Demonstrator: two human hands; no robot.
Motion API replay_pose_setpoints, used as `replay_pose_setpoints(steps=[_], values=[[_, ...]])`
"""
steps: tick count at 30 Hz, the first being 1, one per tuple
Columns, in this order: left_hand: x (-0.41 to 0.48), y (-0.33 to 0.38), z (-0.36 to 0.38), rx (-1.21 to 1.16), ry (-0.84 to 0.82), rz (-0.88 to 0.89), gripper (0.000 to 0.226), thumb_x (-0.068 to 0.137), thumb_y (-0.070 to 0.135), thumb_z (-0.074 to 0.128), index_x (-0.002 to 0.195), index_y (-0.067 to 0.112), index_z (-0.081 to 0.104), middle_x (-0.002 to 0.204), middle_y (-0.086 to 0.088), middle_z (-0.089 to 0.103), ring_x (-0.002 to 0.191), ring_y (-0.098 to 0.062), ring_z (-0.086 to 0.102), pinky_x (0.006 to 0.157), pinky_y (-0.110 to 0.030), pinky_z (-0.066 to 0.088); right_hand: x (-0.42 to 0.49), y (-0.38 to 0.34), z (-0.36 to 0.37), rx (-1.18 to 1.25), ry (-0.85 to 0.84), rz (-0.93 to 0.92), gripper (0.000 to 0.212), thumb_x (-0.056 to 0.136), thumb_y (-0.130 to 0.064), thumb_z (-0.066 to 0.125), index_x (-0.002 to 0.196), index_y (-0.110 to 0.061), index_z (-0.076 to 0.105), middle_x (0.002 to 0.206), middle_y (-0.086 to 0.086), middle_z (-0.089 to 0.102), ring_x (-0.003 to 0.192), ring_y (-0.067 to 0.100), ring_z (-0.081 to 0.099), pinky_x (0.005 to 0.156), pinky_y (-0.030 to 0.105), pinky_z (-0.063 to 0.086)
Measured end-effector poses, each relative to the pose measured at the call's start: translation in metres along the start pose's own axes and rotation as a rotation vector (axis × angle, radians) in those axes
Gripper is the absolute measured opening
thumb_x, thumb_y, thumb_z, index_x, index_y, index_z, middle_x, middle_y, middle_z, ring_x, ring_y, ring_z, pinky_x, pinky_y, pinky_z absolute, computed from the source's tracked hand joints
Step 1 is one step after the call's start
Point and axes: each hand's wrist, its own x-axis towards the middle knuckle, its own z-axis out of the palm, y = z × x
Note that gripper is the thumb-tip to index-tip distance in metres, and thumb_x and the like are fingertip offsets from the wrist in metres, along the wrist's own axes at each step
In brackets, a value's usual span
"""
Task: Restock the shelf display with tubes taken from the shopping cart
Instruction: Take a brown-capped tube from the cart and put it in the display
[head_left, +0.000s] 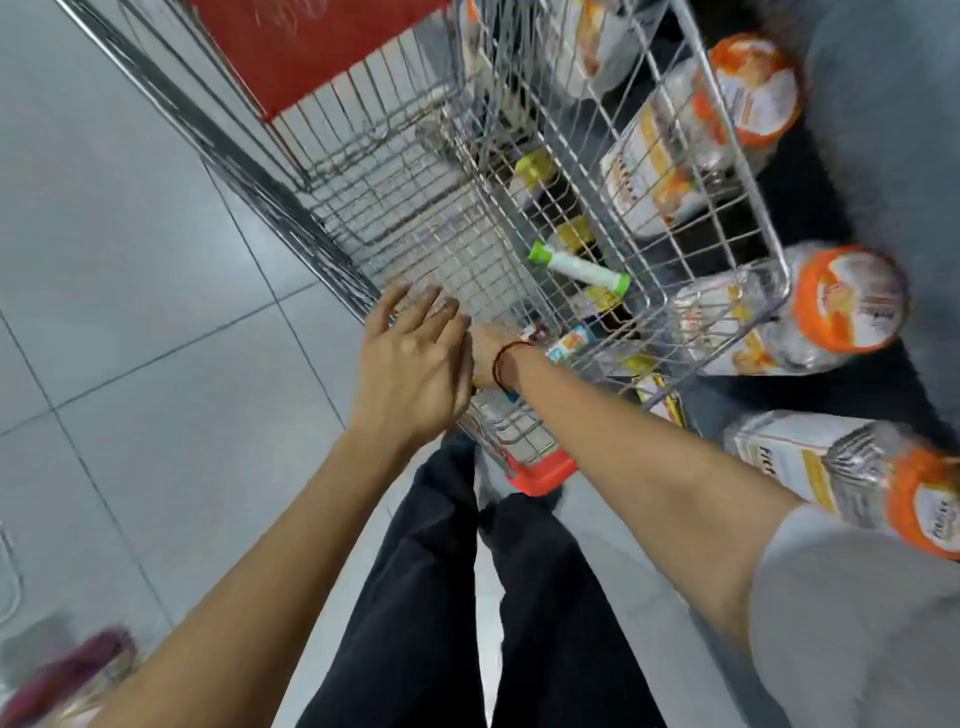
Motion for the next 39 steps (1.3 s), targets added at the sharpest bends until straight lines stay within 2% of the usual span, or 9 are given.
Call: replay_pose_setpoints(steps=[5,11,16,21,24,26,29,34,39], values=[[0.001,-0.002,0.006,-0.006,0.046,-0.003,0.033,0.088,0.021,0.04,0.1,0.006,0.066,0.108,-0.011,0.071,0.119,-0.029,0.054,0.105,-0.042,0.021,0.022,-0.003,0.015,-0.029,-0.031,0.037,0.028,0.094,-0.005,0.045,0.119,-0.009,0.056,0.127,0.012,0.059,0.122,0.028,0.052,0.103,0.041,0.043],[0.002,0.0,0.004,0.015,0.036,-0.02,0.036,0.088,0.022,0.037,0.103,0.005,0.065,0.112,-0.012,0.069,0.123,-0.03,0.05,0.106,-0.043,0.018,0.018,-0.003,0.015,0.113,-0.035,0.038,0.024,0.092,-0.004,0.049,0.115,-0.008,0.059,0.121,0.012,0.063,0.113,0.028,0.059,0.096,0.039,0.049],[0.002,0.0,0.005,0.026,0.054,-0.021,0.037,0.087,0.023,0.037,0.103,0.005,0.066,0.112,-0.012,0.07,0.122,-0.029,0.051,0.106,-0.043,0.02,0.019,0.001,0.01,0.162,-0.079,0.097,0.028,0.092,-0.024,0.051,0.112,-0.009,0.062,0.118,0.016,0.065,0.11,0.034,0.06,0.086,0.041,0.048],[0.001,0.002,0.004,0.007,0.046,-0.04,0.039,0.087,0.024,0.035,0.101,0.005,0.067,0.108,-0.012,0.071,0.119,-0.03,0.054,0.103,-0.046,0.023,0.003,0.009,-0.009,0.184,-0.137,0.016,0.023,0.092,-0.008,0.046,0.107,-0.004,0.062,0.114,0.016,0.066,0.108,0.032,0.061,0.088,0.039,0.048],[0.0,0.002,0.003,0.012,0.025,-0.048,0.043,0.087,0.027,0.033,0.101,0.006,0.067,0.107,-0.011,0.072,0.116,-0.03,0.056,0.102,-0.046,0.024,-0.016,0.021,-0.023,0.224,0.002,0.057,0.023,0.093,-0.009,0.045,0.114,-0.006,0.054,0.121,0.015,0.058,0.109,0.031,0.059,0.089,0.04,0.048],[-0.001,0.002,0.002,0.017,0.019,-0.044,0.043,0.087,0.028,0.033,0.099,0.007,0.068,0.105,-0.011,0.072,0.113,-0.03,0.058,0.101,-0.046,0.027,-0.034,0.03,-0.028,0.189,0.182,0.063,0.034,0.088,-0.003,0.054,0.12,-0.01,0.046,0.122,0.012,0.052,0.104,0.029,0.059,0.083,0.038,0.051],[-0.001,0.003,0.0,0.04,0.0,-0.034,0.041,0.087,0.028,0.034,0.091,0.008,0.07,0.096,-0.009,0.074,0.103,-0.028,0.063,0.097,-0.044,0.029,-0.067,0.045,-0.031,0.244,0.338,0.149,0.036,0.089,-0.002,0.051,0.123,-0.011,0.046,0.121,0.012,0.053,0.098,0.026,0.058,0.072,0.031,0.049],[-0.001,0.002,0.0,0.074,-0.041,-0.025,0.042,0.088,0.032,0.033,0.088,0.009,0.068,0.088,-0.01,0.074,0.094,-0.029,0.062,0.089,-0.043,0.03,-0.128,0.057,-0.037,0.51,0.527,0.306,0.036,0.086,-0.012,0.062,0.121,-0.011,0.052,0.117,0.015,0.057,0.103,0.031,0.059,0.086,0.036,0.05],[0.004,0.01,-0.006,-0.015,0.027,-0.031,0.021,0.088,0.019,0.056,0.101,0.005,0.066,0.1,-0.017,0.071,0.103,-0.033,0.059,0.086,-0.047,0.039,-0.193,0.054,-0.05,0.705,0.737,0.35,0.031,0.085,-0.011,0.066,0.115,-0.01,0.059,0.117,0.015,0.057,0.107,0.029,0.056,0.094,0.034,0.045]])
